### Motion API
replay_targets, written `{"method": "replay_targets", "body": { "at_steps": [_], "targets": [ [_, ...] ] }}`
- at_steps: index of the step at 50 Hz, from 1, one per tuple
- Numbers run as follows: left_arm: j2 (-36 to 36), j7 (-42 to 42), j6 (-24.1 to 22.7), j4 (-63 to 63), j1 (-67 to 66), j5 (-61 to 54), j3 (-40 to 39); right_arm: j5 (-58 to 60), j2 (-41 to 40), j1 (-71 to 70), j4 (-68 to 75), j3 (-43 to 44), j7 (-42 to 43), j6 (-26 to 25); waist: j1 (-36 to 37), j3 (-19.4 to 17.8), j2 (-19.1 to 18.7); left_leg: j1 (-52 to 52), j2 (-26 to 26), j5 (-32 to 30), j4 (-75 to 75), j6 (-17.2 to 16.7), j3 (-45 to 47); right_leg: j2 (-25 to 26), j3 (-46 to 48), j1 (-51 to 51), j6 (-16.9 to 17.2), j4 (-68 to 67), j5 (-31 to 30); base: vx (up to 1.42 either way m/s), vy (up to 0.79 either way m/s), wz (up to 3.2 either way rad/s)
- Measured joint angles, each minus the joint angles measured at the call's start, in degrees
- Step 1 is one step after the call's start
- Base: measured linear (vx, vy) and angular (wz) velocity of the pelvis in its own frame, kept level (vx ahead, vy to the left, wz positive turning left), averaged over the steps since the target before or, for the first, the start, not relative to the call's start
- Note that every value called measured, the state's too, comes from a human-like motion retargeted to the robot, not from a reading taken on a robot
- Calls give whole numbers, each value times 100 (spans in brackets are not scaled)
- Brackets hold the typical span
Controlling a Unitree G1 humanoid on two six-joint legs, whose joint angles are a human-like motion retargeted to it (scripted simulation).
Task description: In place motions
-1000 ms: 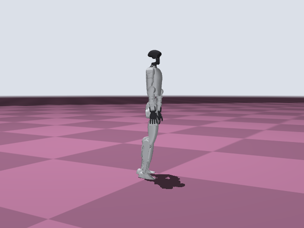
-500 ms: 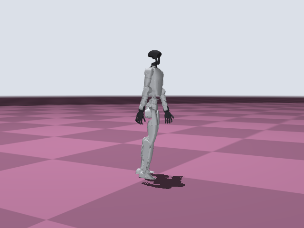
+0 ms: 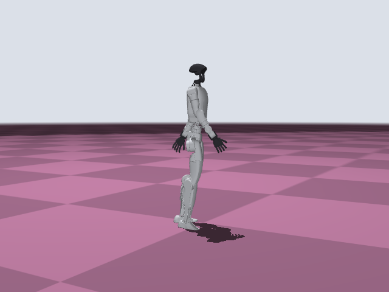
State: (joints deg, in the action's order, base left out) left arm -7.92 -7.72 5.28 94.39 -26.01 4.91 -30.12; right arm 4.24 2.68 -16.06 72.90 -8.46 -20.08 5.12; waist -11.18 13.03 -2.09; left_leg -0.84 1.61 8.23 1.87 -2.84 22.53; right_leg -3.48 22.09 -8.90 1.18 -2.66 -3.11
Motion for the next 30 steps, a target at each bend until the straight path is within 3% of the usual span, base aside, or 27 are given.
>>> {"method": "replay_targets", "body": {
  "at_steps": [8, 16, 23, 30],
  "targets": [
    [267, 41, 120, 220, 2154, 10, 1406, 560, 288, 1200, 1700, 868, 462, -157, 57, 1, 4, -38, -42, -12, -31, 63, -208, -7, 215, 157, 7, 60, 30, 0, -14, 22],
    [886, -529, -163, -1460, 3730, -56, 2039, 519, 731, 2922, 2450, 1731, 1024, -866, 304, 164, 32, -171, -65, 2, -85, 49, -120, -50, 119, 42, 26, 61, 35, 5, -15, -9],
    [983, -490, -568, -2432, 4256, -163, 2425, 538, 814, 3579, 2450, 2241, 1277, -875, 263, 154, -30, -167, -51, -6, -101, 61, -123, -30, 130, 81, 26, 72, 38, 4, -13, -1],
    [898, -526, -596, -2140, 3936, 207, 2567, 67, 778, 3089, 2450, 1938, 1349, -970, 448, 132, -90, -135, -58, -4, -95, 61, -145, -42, 147, 91, 19, 56, 40, 1, 2, 0]
  ]
}}
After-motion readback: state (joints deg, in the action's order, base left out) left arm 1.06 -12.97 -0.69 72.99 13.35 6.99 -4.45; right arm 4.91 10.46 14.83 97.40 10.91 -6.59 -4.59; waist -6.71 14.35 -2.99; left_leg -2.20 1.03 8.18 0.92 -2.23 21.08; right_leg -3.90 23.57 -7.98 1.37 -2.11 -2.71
